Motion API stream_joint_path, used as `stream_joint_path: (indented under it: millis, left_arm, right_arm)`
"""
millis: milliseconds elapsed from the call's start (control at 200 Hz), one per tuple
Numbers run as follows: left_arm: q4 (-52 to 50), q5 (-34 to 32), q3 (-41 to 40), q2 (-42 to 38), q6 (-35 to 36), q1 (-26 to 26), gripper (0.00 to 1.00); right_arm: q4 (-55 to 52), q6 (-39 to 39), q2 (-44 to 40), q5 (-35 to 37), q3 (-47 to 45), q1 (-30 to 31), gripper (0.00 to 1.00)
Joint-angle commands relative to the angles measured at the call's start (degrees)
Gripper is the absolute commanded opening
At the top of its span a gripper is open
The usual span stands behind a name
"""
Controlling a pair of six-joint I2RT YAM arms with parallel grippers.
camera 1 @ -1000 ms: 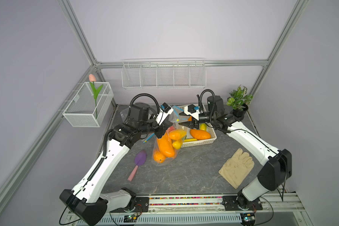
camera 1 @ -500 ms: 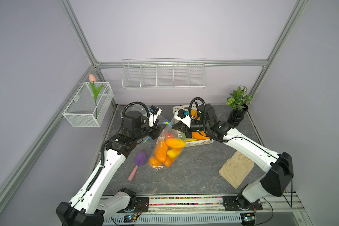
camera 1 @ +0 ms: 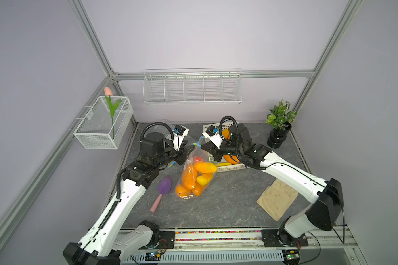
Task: Place the mango in a zip-top bag and seal the zipper
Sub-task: Pick up the zipper food storage bag at the center of the board.
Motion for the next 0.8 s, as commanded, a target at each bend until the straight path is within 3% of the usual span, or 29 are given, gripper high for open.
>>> stream_joint_path:
  millis: [0, 150, 335, 435, 530, 665, 795]
  left_arm:
    - [-1.5, 2.4, 1.4, 1.8, 0.3, 0.2, 0.39]
    - [0.7, 2.0, 0.4, 2.0, -0.1, 0.2, 0.39]
    - [1.8, 3.0, 0.1, 2.4, -0.8, 0.2, 0.08]
    - [2.1, 3.4, 0.2, 1.9, -0.9, 0.2, 0.03]
    - [2.5, 4.4, 0.3, 1.3, -1.0, 0.2, 0.01]
    - [2.1, 6.3, 1.2, 0.9, -0.6, 0.2, 0.00]
    - [1.9, 9.0, 2.8, 1.4, 0.4, 0.2, 0.00]
  right_arm:
    - [0.9, 1.8, 1.1, 0.6, 0.9, -0.3, 0.07]
    - [0.6, 2.1, 1.5, -0.1, 1.4, -0.3, 0.07]
    - [0.6, 2.0, 0.4, -1.4, 0.5, -1.0, 0.07]
    - [0.9, 1.9, -1.1, -3.2, 0.0, -2.0, 0.09]
    - [0.4, 0.9, -2.4, -6.9, 0.2, -3.0, 0.23]
    - [-6.1, -7.3, -2.9, -16.9, 3.7, -4.3, 0.59]
    - [-12.3, -16.7, -1.5, -21.8, 7.6, -5.1, 0.70]
